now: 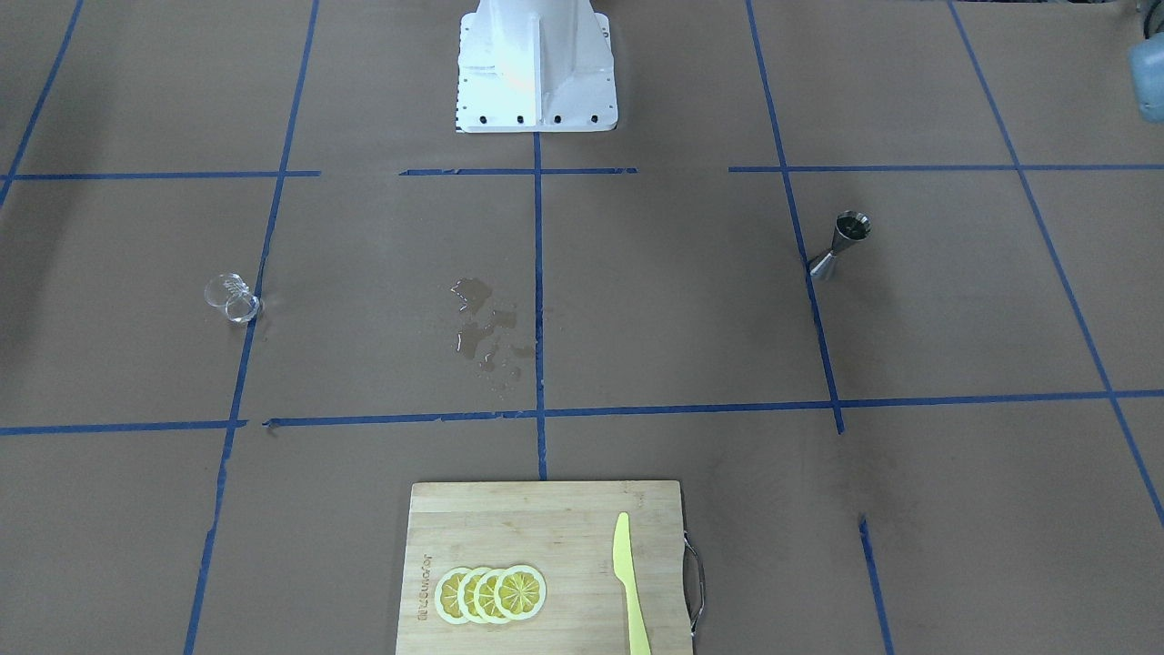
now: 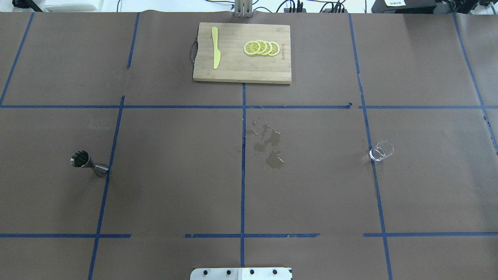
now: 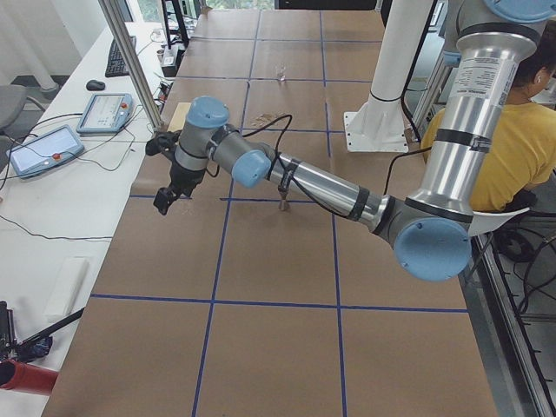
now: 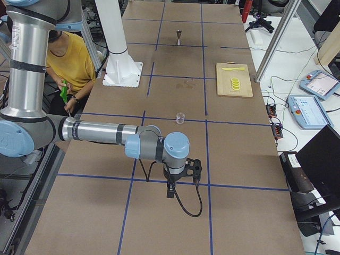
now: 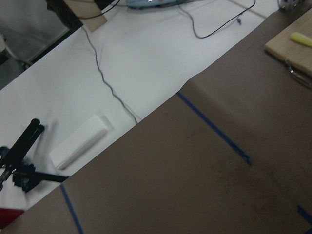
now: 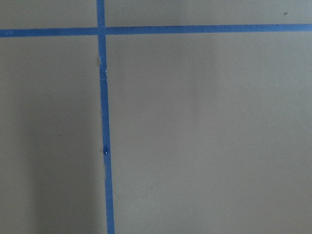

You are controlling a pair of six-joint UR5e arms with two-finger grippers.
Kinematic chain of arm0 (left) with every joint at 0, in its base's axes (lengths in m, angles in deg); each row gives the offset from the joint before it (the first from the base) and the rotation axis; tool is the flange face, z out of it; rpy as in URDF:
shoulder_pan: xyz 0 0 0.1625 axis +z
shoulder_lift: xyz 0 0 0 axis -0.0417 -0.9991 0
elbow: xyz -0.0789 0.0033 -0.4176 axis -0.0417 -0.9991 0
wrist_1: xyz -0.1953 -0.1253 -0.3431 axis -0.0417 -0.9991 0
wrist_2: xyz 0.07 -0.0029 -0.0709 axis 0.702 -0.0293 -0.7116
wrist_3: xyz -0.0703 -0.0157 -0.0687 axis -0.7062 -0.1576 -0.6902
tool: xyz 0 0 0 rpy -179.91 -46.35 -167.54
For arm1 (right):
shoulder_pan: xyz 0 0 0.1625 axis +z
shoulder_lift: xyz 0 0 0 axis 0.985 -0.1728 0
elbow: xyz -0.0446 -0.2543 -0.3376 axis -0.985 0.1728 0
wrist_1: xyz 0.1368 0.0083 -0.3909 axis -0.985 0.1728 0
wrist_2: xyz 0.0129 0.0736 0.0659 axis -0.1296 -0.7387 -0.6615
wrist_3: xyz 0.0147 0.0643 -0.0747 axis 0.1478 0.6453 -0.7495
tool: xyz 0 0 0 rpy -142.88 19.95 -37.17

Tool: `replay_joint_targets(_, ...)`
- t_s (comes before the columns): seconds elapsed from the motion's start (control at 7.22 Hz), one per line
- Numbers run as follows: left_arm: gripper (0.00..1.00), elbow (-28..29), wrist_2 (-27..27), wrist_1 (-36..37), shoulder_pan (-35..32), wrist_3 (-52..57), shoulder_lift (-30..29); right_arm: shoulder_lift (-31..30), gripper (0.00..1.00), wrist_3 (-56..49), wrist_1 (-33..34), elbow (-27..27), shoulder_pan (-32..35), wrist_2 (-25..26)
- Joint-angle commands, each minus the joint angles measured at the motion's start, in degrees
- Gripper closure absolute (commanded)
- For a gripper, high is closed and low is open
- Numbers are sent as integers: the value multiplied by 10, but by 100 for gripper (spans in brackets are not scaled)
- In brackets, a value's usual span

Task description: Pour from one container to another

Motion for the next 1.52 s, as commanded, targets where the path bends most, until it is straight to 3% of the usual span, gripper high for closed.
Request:
replay_joint_targets(0.0, 0, 110, -19, 15, -26, 9, 45, -1, 0, 0, 1, 11, 0, -4)
replay_joint_targets(0.28, 0, 74, -134, 5, -27, 11, 137, 3, 0, 1, 0, 9, 0, -5)
replay_joint_targets(0.42, 0, 41, -138, 6, -27, 12, 162, 6, 0, 1, 0, 7, 0, -6)
replay_joint_targets(0.69, 0, 21, -147, 15, -26, 11, 152, 13, 0, 2, 0, 5, 0, -5)
replay_joint_targets(0.83, 0, 55, -148, 24, -24, 12, 120, 15, 0, 2, 0, 6, 0, -5)
replay_joint_targets(1.11, 0, 59, -149, 99, -45, 118, 112, 17, 0, 2, 0, 7, 0, -4)
replay_joint_targets(1.38, 0, 56, -148, 106, -65, 125, 109, 16, 0, 2, -1, 6, 0, -4)
